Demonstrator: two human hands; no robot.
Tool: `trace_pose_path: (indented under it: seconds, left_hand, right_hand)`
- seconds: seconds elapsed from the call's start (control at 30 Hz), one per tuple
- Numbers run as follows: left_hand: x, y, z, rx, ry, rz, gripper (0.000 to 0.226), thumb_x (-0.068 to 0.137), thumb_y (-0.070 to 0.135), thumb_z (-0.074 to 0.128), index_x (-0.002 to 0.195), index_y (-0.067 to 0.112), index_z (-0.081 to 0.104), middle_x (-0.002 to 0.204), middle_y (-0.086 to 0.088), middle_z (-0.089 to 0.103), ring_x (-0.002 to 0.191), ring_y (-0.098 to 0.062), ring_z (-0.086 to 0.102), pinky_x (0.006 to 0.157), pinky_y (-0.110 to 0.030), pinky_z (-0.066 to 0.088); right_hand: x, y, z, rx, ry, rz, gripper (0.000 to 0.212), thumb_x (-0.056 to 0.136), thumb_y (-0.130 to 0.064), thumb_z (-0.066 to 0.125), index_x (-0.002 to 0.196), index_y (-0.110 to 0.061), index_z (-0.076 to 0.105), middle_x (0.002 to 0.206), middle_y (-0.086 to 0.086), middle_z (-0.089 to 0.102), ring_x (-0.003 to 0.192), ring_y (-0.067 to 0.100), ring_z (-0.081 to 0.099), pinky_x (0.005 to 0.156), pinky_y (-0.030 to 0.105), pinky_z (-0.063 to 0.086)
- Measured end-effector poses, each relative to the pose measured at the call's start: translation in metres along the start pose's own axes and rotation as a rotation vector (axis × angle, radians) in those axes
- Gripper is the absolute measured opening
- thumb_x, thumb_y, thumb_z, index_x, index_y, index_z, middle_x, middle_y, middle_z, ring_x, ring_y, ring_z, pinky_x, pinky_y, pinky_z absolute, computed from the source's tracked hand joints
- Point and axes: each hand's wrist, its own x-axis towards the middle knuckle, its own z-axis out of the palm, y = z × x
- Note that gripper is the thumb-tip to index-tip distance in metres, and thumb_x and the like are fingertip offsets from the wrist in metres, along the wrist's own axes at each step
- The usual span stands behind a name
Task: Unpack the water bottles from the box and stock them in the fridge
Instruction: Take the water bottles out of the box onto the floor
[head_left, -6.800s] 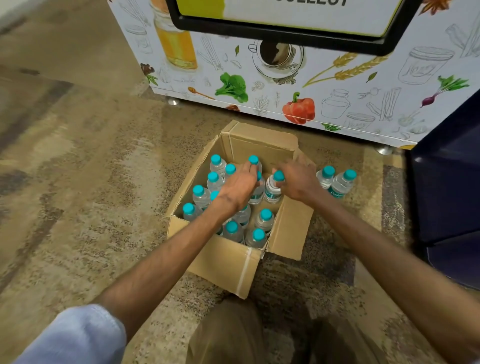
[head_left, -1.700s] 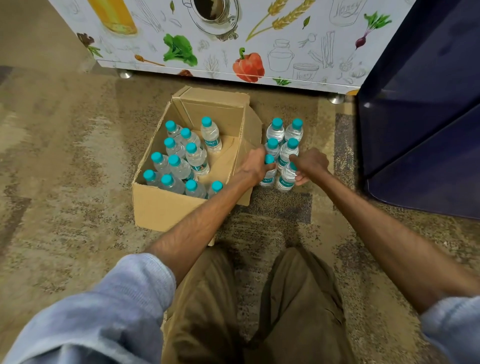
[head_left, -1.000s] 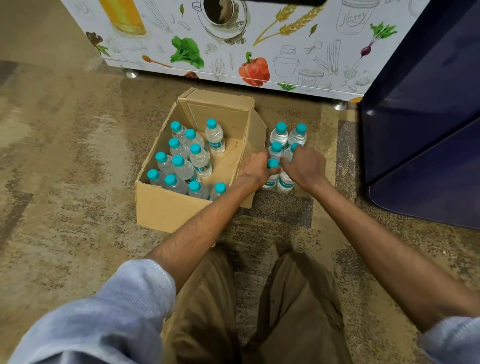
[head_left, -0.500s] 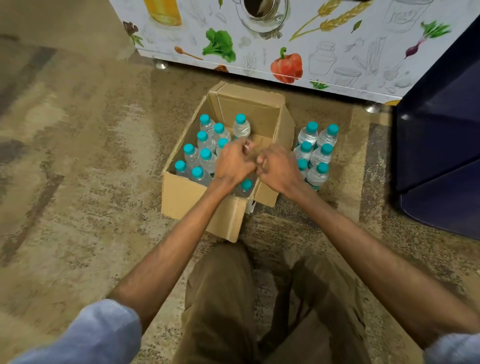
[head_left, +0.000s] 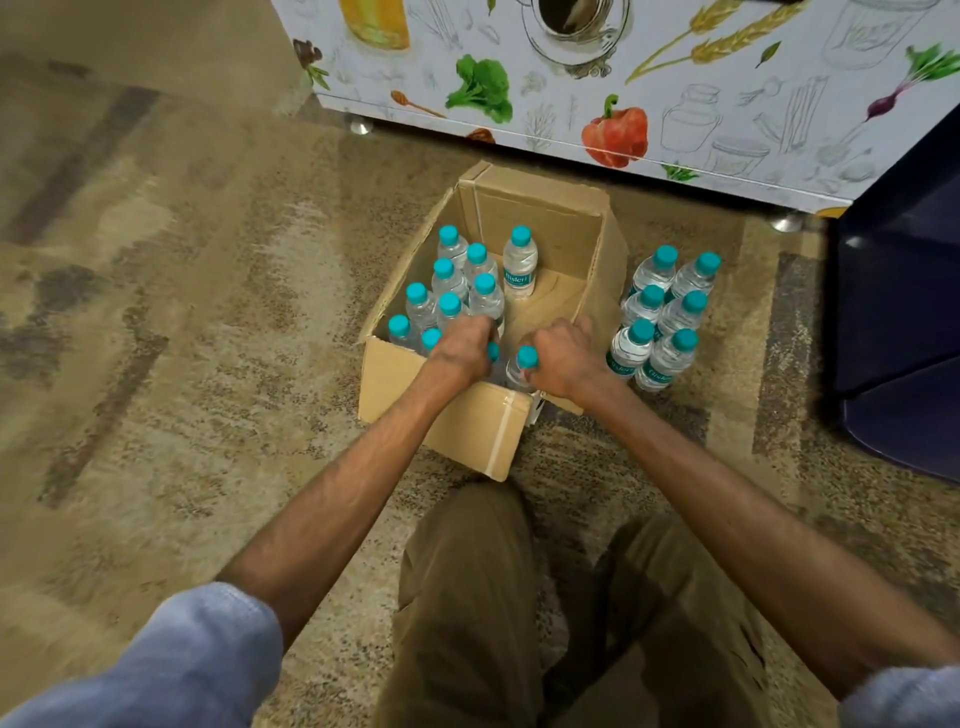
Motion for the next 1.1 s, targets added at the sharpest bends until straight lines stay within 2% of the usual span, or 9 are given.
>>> trace_pose_path:
  seconds: [0.13,0.27,0.4,0.5,0.6,0.73,0.83,0.97,1.1]
  left_hand:
    - [-0.007,-0.005,0.002,-0.038,0.036,0.025,0.038,0.085,0.018,0.071,0.119,0.007,0.056,0.121,-0.013,0.057,0.108,-0.025,0.056,0.093,-0.035,0.049]
    - [-0.016,0.003,-0.006,-0.120,0.123,0.037,0.040,0.094,0.023,0.060,0.127,0.005,0.046,0.122,-0.014,0.054,0.106,-0.027,0.055,0.092,-0.038,0.048]
    - [-0.023,0.013,-0.032,-0.118,0.239,0.124,0.033,0.098,0.031,0.052,0.120,0.007,0.045,0.106,-0.009,0.057,0.089,-0.022,0.057,0.073,-0.034,0.047]
    - [-0.028,0.024,-0.054,-0.121,0.304,0.198,0.032,0.100,0.032,0.049,0.120,0.008,0.045,0.102,-0.004,0.052,0.082,-0.015,0.050,0.067,-0.030,0.038]
    - [-0.033,0.036,-0.072,-0.142,0.355,0.279,0.027,0.099,0.033,0.050,0.112,0.010,0.046,0.096,-0.002,0.050,0.077,-0.014,0.048,0.066,-0.031,0.043]
    - [-0.037,0.051,-0.094,-0.113,0.409,0.352,0.031,0.098,0.040,0.050,0.105,0.010,0.048,0.089,0.001,0.049,0.069,-0.009,0.043,0.056,-0.021,0.032]
    - [-0.039,0.065,-0.094,-0.117,0.346,0.373,0.033,0.097,0.045,0.050,0.099,0.012,0.047,0.083,-0.001,0.054,0.068,-0.013,0.049,0.054,-0.024,0.034]
    - [-0.042,0.085,-0.072,-0.098,0.288,0.428,0.033,0.097,0.047,0.047,0.095,0.015,0.045,0.073,0.005,0.048,0.060,-0.007,0.045,0.049,-0.019,0.030]
    - [-0.044,0.105,-0.045,-0.081,0.268,0.443,0.030,0.099,0.045,0.045,0.096,0.016,0.041,0.069,0.008,0.040,0.056,-0.004,0.038,0.045,-0.018,0.026]
  right_hand:
    - [-0.005,0.003,0.003,0.102,0.090,-0.033,0.034,0.083,-0.028,0.066,0.116,-0.023,0.061,0.097,0.004,0.063,0.109,0.025,0.049,0.094,0.041,0.034]
    - [-0.011,0.015,-0.001,0.264,0.233,-0.081,0.015,0.081,-0.025,0.067,0.095,-0.022,0.064,0.076,-0.004,0.054,0.091,0.023,0.053,0.075,0.031,0.035]
    - [-0.014,0.028,-0.017,0.457,0.344,-0.115,0.029,0.089,-0.032,0.062,0.113,-0.015,0.062,0.093,-0.003,0.061,0.090,0.015,0.051,0.084,0.030,0.037]
    - [-0.022,0.042,-0.042,0.633,0.404,-0.155,0.021,0.094,-0.029,0.058,0.109,-0.015,0.058,0.090,-0.005,0.055,0.075,0.005,0.046,0.072,0.022,0.037]
    - [-0.035,0.054,-0.068,0.692,0.478,-0.177,0.017,0.095,-0.028,0.058,0.104,-0.015,0.056,0.083,-0.003,0.053,0.067,0.005,0.043,0.064,0.017,0.036]
    - [-0.054,0.072,-0.099,0.687,0.574,-0.174,0.018,0.094,-0.033,0.057,0.103,-0.017,0.055,0.082,0.015,0.057,0.069,0.026,0.051,0.062,0.033,0.043]
    - [-0.069,0.087,-0.116,0.620,0.520,-0.228,0.025,0.092,-0.039,0.059,0.099,-0.016,0.056,0.074,0.020,0.055,0.063,0.029,0.049,0.057,0.037,0.039]
    - [-0.081,0.109,-0.116,0.423,0.322,-0.286,0.034,0.088,-0.048,0.061,0.095,-0.015,0.060,0.075,0.003,0.058,0.063,0.017,0.051,0.054,0.029,0.038]
    - [-0.088,0.125,-0.091,0.268,0.081,-0.215,0.023,0.086,-0.031,0.068,0.104,-0.021,0.057,0.093,-0.008,0.056,0.072,0.009,0.049,0.062,0.022,0.032]
